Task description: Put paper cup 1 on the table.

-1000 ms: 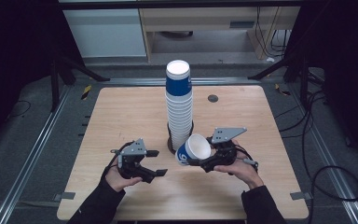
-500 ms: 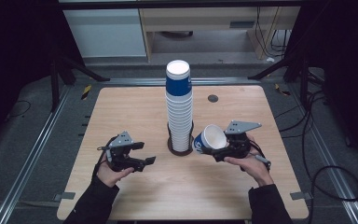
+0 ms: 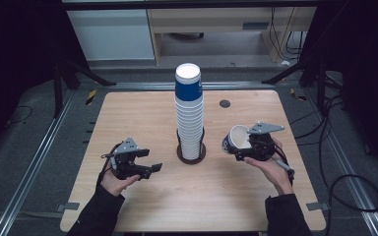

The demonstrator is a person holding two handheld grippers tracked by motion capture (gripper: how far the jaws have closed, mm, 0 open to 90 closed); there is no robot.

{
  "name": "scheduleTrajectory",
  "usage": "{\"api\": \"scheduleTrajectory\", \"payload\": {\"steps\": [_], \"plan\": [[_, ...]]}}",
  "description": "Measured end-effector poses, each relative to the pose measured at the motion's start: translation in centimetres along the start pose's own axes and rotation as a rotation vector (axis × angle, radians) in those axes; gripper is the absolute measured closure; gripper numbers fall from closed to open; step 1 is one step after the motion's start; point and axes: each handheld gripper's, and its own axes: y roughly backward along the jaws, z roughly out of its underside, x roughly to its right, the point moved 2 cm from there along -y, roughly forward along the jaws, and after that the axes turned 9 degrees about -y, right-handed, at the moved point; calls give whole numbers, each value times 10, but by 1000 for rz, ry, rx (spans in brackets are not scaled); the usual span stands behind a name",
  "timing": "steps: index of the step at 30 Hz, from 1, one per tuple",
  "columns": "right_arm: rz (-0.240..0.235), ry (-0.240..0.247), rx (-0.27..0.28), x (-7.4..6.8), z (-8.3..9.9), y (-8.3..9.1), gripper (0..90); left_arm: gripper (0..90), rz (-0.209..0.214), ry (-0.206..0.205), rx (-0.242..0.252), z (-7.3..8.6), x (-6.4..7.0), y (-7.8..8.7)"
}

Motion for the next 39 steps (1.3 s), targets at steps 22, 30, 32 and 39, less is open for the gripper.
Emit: {"api": "scheduleTrajectory", "payload": {"steps": [22,30,32,39], "plan": [[206,-71,-81,43,0,-1,204,199,-87,24,-22,3,-13,5],[274,-93,-157,63,8,-13,202,198,-96,22,-28,2,-15,5],[285,-100,-174,68,12,-16,202,197,-97,20,-31,3,-15,5],[301,-113,-217,79,18,-30,198,195,-97,21,-35,3,-15,4]]}}
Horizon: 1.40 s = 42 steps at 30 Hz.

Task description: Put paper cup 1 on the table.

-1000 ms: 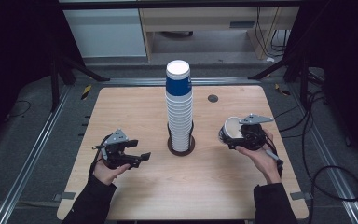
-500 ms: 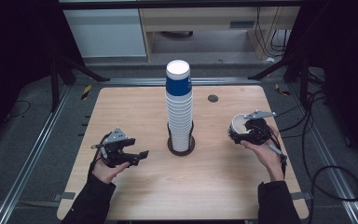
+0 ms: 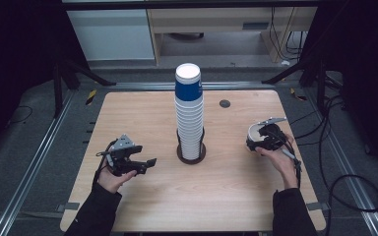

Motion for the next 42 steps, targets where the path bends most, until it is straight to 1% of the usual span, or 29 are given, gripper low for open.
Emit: {"api": "scheduleTrajectory", "payload": {"steps": [4,6,10,12,14,15,21,23,25,28,30,34,39,42], "plan": [[6,2,-23,1,1,-5,195,192,9,-7,0,0,1,-1],[5,-3,-26,2,2,-7,193,190,11,-13,-1,0,1,-1],[3,2,-30,1,2,-8,183,189,13,-11,-4,0,1,-1],[11,16,-24,2,2,-10,156,188,14,-12,-4,0,1,-2],[8,12,-17,2,2,-10,121,188,14,-11,-4,0,1,-1],[3,10,-11,2,2,-10,118,187,13,-10,-2,0,1,-1],[-6,6,58,0,-2,-2,80,184,12,-12,-1,1,1,0],[0,10,83,-1,-4,1,77,184,12,-10,-1,1,1,0],[10,6,114,-2,-5,5,73,183,12,-11,0,1,1,0],[0,1,168,-2,-8,12,72,181,12,-10,-1,1,1,0],[3,0,198,-3,-10,17,75,181,11,-10,-1,1,1,0],[1,0,231,-4,-14,28,77,180,10,-11,-1,1,1,0],[-21,2,287,-7,-20,44,79,179,11,-11,-2,1,1,0],[-51,-6,326,-10,-23,56,84,180,13,-11,-2,1,2,-1]]}}
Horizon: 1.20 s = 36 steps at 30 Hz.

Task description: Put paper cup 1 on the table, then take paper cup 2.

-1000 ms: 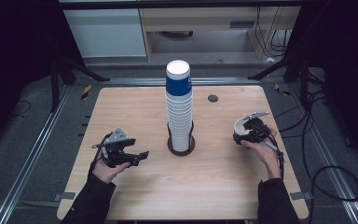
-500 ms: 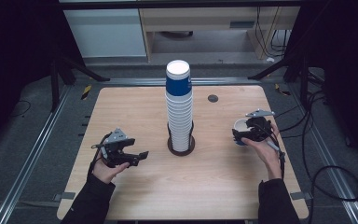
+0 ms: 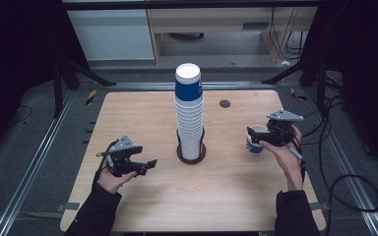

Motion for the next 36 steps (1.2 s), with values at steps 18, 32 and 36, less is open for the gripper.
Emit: {"api": "scheduleTrajectory", "payload": {"steps": [18,32,36], "plan": [[-201,21,122,-43,-28,38,86,184,4,1,4,0,0,0],[-316,49,175,-78,-43,44,86,187,-9,3,23,-4,1,4],[-360,58,202,-90,-51,44,84,187,-11,7,22,-3,0,5]]}}
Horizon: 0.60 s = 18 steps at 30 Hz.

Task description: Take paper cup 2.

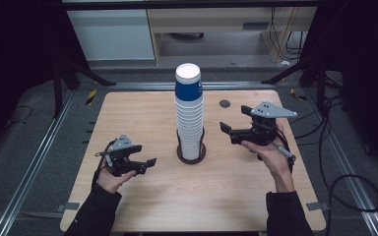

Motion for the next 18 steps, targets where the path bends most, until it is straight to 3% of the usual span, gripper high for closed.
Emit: {"api": "scheduleTrajectory", "payload": {"steps": [9,18], "plan": [[-101,-1,53,-26,-26,-11,78,187,2,-4,-7,1,2,-3],[-136,17,87,-48,-53,-31,75,186,4,-6,-9,1,2,-3]]}}
